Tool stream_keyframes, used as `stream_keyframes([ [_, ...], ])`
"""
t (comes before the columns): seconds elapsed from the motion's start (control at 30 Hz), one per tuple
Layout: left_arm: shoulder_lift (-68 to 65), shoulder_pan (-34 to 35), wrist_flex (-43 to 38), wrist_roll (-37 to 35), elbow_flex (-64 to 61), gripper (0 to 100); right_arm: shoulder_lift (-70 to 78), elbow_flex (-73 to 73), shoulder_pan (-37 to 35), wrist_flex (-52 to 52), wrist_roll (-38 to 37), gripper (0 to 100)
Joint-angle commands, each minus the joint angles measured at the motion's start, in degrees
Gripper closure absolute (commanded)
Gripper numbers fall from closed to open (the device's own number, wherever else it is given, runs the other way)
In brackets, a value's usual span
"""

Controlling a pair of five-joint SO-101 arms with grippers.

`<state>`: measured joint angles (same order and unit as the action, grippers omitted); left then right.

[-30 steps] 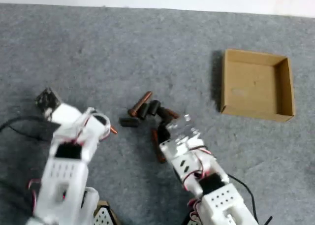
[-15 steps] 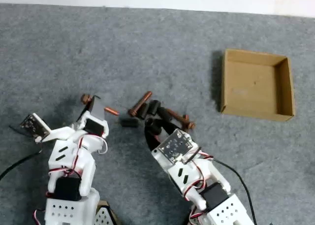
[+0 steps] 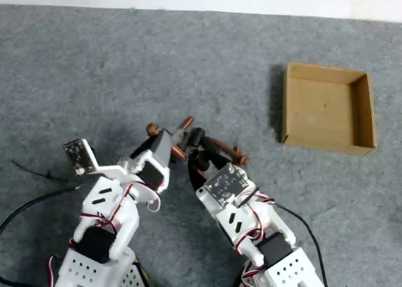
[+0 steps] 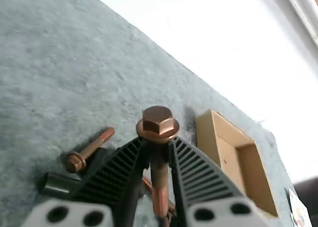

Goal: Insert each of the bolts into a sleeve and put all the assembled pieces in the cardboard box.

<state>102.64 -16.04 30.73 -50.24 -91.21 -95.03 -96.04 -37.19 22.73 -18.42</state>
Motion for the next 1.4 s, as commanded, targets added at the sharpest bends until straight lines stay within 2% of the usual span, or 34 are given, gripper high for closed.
stream_keyframes([
  [0.0, 1.5, -2.8, -5.1, 1.0, 0.2, 99, 0.3, -8.0, 0.4, 0.0, -3.3, 99.3],
  [0.27, 1.5, 2.4, -20.9, 1.1, -4.8, 99, 0.4, -8.0, 0.3, 1.0, -4.6, 99.3],
  [0.5, 1.5, 0.5, -21.5, 0.8, -5.2, 99, 0.4, -8.0, 0.5, 1.0, -4.6, 99.3],
  [0.7, 1.5, -3.2, -18.1, 1.0, -5.1, 99, 0.4, -8.0, 0.5, 0.9, -4.6, 99.3],
  [1.0, 1.6, -3.6, -12.2, 0.8, -2.9, 99, 0.4, -7.9, 0.6, 0.9, -4.6, 99.3],
  [1.2, 1.6, -7.3, -8.6, 0.9, -1.9, 99, 0.4, -7.9, 0.6, 0.9, -4.6, 99.3],
  [1.37, 1.6, -7.8, -4.0, 0.8, 1.7, 99, 0.4, -7.9, 0.6, 0.9, -4.6, 99.3],
])
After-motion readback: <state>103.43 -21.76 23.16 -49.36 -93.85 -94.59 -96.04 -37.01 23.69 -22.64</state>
